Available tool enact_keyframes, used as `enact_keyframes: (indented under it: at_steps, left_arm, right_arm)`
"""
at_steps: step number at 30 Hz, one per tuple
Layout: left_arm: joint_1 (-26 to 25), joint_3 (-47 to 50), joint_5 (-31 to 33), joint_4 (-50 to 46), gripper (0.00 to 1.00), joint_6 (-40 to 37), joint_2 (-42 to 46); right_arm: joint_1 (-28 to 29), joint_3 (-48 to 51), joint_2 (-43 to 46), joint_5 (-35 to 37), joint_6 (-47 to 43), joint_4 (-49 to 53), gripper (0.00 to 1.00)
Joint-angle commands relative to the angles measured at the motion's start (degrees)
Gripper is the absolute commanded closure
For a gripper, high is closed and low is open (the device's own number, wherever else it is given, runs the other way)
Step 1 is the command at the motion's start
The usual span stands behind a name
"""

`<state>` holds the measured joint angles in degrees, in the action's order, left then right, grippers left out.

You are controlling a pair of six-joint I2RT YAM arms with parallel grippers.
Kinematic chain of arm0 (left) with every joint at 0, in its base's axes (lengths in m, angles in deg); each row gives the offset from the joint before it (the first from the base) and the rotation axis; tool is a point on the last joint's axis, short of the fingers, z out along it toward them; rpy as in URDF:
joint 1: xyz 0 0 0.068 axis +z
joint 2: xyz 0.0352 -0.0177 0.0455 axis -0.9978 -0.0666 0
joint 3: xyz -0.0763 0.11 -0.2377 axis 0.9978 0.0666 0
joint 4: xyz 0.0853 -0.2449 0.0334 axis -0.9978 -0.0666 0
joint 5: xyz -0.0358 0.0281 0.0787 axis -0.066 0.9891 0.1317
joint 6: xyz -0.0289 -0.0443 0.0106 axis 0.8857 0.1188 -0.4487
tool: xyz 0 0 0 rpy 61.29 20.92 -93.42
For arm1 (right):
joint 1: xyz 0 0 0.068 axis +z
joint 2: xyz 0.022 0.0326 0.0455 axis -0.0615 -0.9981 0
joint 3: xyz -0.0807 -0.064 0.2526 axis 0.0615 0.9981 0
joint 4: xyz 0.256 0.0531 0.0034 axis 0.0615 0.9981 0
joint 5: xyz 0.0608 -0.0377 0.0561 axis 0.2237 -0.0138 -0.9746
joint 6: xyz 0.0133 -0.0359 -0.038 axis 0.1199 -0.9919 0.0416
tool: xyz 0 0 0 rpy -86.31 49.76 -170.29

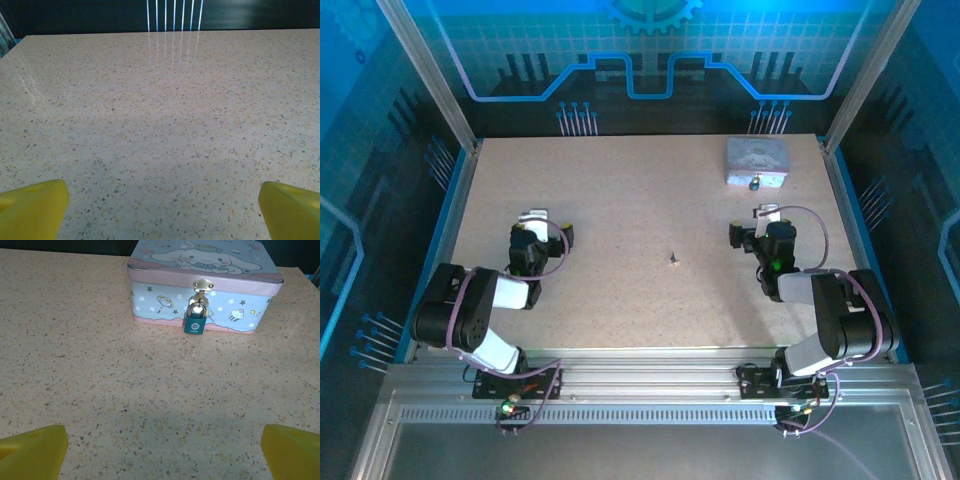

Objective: Unlock a padlock with a key

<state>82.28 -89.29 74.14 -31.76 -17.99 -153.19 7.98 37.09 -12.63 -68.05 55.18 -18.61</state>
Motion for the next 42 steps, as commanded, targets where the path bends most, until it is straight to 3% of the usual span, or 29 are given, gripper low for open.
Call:
enact_keyframes:
  at_steps: [1,29,36,39,42]
  left_arm:
    - [0.32,-0.92,-0.95,0.14,0.01,0.74,-0.1]
    - [0.39,-1.0,-1.1,-0.04,0.01,0.81,-0.13]
    - [2.19,-3.04,-6.15,-5.16,0.01,1.35,1.15]
    - [2.14,-4.76,-6.13,-11.63,0.01,1.24,5.03]
    - [1.82,-9.55,-5.0,-24.92,0.01,2.43,9.73]
  right_arm:
    - [-0.19,-0.83,-0.3,-0.84,-0.57,-0.22,0.0]
    - [-0.27,-0.78,-0.31,-0.84,-0.59,-0.18,0.0]
    - [-0.32,-0.76,-0.22,-1.07,-0.59,-0.28,0.0]
    - [-0.36,-4.28,3.24,-0.55,-0.18,8.89,0.0]
    - [-0.9,-11.23,7.19,-0.53,2.69,25.21,0.0]
